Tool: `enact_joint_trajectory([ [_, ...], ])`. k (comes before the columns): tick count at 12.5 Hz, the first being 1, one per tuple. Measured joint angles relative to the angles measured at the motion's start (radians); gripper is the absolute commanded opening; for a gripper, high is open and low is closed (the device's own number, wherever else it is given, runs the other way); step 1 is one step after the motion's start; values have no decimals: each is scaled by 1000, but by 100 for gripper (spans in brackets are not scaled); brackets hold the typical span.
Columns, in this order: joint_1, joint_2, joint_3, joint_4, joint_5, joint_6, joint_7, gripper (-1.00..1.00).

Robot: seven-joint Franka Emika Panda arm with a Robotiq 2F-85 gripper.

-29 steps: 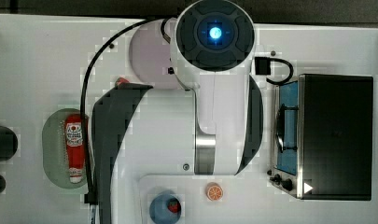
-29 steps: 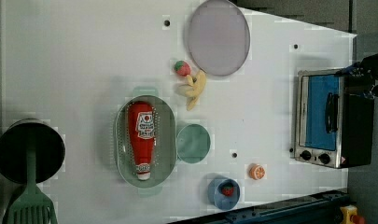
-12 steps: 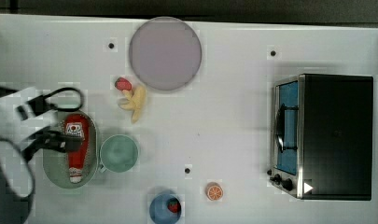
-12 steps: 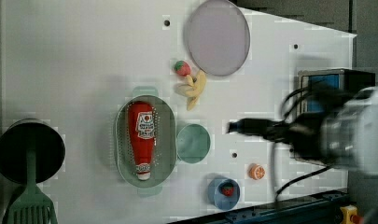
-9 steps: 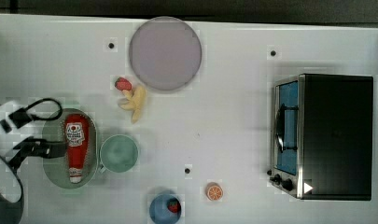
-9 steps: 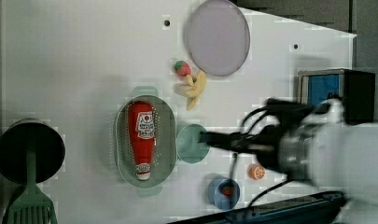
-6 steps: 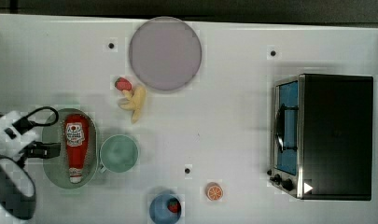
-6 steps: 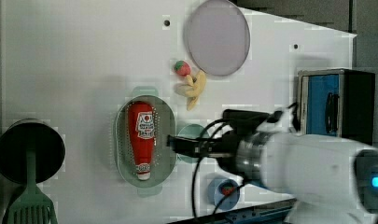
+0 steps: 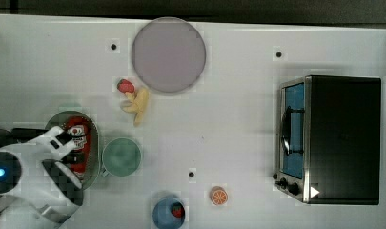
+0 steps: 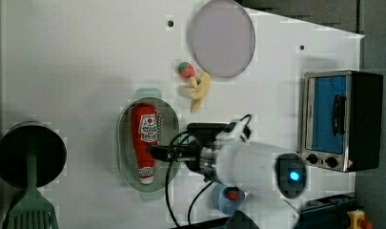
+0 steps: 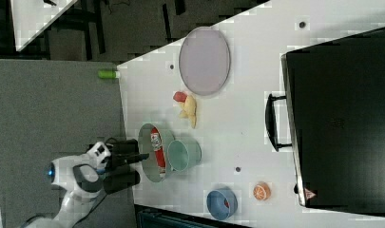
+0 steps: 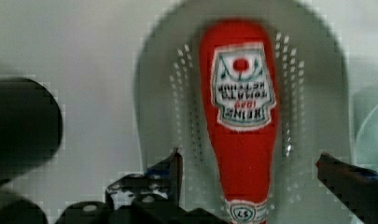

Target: Pick ketchup from strainer and place it on the table

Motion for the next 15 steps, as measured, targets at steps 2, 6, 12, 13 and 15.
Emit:
enact_joint_trajectory([
  [2,0,105,-8,0,-107,42,57,100],
  [6,4,220,-38,14,-256,96,119,100],
  [12,23,333,-94,131,-333,94,167,100],
  [13,35,337,-109,148,-341,94,181,91],
  [15,61,343,-137,162,-349,99,190,41],
])
